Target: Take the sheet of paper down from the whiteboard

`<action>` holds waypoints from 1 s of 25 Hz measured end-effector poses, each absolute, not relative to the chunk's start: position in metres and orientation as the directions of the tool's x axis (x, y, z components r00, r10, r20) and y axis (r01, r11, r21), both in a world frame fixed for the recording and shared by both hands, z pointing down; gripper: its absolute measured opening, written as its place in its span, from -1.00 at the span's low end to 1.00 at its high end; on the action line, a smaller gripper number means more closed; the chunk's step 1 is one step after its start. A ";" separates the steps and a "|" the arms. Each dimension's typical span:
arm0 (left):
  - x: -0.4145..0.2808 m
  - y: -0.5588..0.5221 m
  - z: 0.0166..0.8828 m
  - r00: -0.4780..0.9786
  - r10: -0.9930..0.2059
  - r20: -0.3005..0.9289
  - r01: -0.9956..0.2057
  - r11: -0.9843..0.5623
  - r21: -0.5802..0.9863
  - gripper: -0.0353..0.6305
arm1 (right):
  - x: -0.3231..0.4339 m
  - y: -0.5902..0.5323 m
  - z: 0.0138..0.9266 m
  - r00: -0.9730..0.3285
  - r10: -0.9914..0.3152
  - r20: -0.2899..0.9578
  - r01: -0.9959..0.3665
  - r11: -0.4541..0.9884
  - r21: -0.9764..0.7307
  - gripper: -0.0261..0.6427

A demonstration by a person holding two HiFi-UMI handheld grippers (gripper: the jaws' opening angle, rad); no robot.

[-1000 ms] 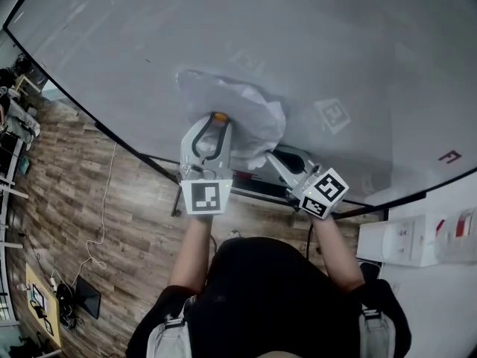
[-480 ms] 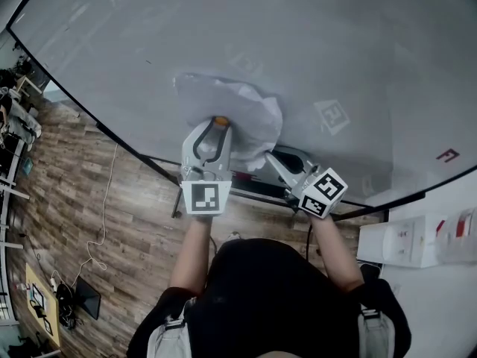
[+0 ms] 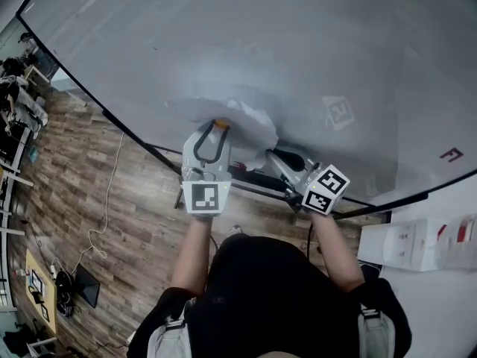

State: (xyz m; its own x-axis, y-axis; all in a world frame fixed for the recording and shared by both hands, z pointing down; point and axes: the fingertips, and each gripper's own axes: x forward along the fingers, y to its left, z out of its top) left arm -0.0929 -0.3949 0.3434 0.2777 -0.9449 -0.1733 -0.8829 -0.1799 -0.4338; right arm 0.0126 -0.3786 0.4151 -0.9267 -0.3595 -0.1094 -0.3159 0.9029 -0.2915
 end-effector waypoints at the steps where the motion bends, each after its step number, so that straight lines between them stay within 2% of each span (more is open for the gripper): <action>1: -0.093 -0.392 0.343 0.272 -0.946 -0.175 -0.885 -0.175 -0.431 -0.50 | 0.012 -0.375 0.416 -0.930 -0.350 -0.110 -0.305 0.904 -0.300 -0.91; 9: -0.077 -0.358 0.361 0.229 -0.964 -0.133 -0.896 -0.155 -0.417 -0.50 | 0.031 -0.345 0.430 -0.942 -0.314 -0.115 -0.261 0.905 -0.335 -0.91; 14: -0.075 -0.324 0.380 0.193 -0.977 -0.085 -0.939 -0.159 -0.305 -0.50 | 0.044 -0.334 0.435 -0.939 -0.326 -0.106 -0.275 0.901 -0.336 -0.91; 25: -0.092 -0.273 0.401 0.176 -0.984 -0.038 -0.954 -0.161 -0.253 -0.50 | 0.037 -0.311 0.450 -0.928 -0.372 -0.030 -0.342 0.879 -0.332 -0.91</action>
State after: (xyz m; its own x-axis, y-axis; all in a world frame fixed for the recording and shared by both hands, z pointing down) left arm -0.0925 -0.2735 0.4013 0.1759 -0.9837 -0.0382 -0.9539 -0.1607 -0.2535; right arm 0.0370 -0.3114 0.4497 -0.9278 -0.3719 -0.0299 -0.3417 0.8791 -0.3323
